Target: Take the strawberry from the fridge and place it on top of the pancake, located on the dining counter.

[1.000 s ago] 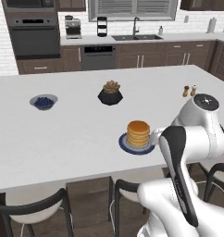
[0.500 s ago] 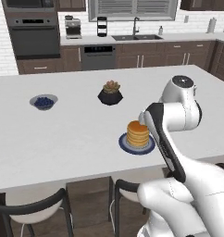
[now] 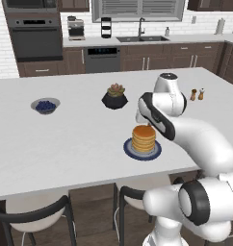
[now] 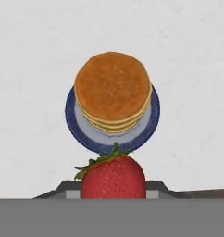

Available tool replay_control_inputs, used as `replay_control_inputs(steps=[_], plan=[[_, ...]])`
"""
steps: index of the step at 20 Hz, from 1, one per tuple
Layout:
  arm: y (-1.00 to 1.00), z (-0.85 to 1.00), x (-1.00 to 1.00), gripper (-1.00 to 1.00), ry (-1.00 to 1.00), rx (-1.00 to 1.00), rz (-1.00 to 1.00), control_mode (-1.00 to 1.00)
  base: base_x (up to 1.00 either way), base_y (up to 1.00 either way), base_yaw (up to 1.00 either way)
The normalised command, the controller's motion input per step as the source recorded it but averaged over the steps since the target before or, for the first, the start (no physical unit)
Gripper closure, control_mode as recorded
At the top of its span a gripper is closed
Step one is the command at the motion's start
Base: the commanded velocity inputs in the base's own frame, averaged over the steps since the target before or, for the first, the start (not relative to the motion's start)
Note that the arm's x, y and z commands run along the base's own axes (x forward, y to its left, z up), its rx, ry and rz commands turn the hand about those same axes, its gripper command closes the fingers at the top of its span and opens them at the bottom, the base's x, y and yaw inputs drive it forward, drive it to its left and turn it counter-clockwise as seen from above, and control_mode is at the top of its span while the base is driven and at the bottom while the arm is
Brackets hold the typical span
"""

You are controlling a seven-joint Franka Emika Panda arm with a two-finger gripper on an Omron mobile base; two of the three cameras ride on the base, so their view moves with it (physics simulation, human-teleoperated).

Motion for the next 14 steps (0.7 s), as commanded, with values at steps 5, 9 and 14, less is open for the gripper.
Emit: replay_control_inputs(steps=[5, 9, 14], plan=[[-0.16, -0.67, 0.92, 1.0, 0.01, 0.01, 0.0, -1.0, 0.0, 0.0, 0.0], [0.0, -0.13, 0.69, 1.0, 0.0, 0.0, 0.0, -1.0, 0.0, 0.0, 0.0], [0.0, -0.03, 0.22, 1.0, 0.0, 0.0, 0.0, -1.0, 0.0, 0.0, 0.0]])
